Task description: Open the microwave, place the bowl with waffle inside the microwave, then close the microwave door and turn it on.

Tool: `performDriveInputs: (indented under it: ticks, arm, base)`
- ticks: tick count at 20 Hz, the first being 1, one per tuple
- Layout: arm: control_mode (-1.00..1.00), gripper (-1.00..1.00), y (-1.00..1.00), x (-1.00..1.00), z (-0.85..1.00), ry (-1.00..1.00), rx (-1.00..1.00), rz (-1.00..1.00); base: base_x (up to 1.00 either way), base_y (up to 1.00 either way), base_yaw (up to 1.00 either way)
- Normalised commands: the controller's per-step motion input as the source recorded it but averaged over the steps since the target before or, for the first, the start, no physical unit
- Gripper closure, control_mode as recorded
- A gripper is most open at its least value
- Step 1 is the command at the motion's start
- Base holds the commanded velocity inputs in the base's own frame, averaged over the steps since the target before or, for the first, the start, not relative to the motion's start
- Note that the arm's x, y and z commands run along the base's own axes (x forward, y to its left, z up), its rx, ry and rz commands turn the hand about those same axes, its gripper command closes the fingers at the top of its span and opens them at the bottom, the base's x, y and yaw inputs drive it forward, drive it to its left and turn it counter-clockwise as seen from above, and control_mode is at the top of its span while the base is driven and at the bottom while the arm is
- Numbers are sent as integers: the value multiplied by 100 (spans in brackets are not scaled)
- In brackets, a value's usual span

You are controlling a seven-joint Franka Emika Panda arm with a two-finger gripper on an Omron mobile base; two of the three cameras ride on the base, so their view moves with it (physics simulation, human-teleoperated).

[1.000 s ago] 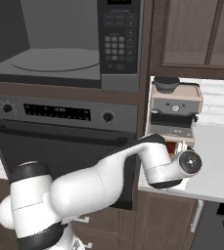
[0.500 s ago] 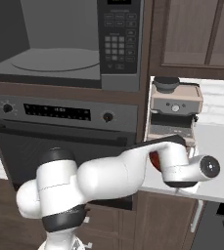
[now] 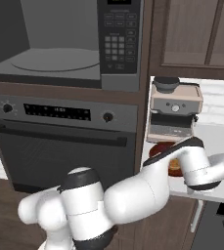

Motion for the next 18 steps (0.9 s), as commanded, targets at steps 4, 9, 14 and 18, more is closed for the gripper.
performDriveInputs:
  ticks: [4, 9, 14, 18]
  arm:
    - [-100, -100, 1, 20, -6, 0, 0, 16]
    - [-100, -100, 1, 13, -28, 5, 0, 14]
    - [-100, -100, 17, 10, -23, 4, -1, 10]
    - [-100, -100, 18, 31, -9, 5, -1, 1]
  base:
    - [0, 0, 0]
    - [0, 0, 0]
    - [0, 0, 0]
    - [0, 0, 0]
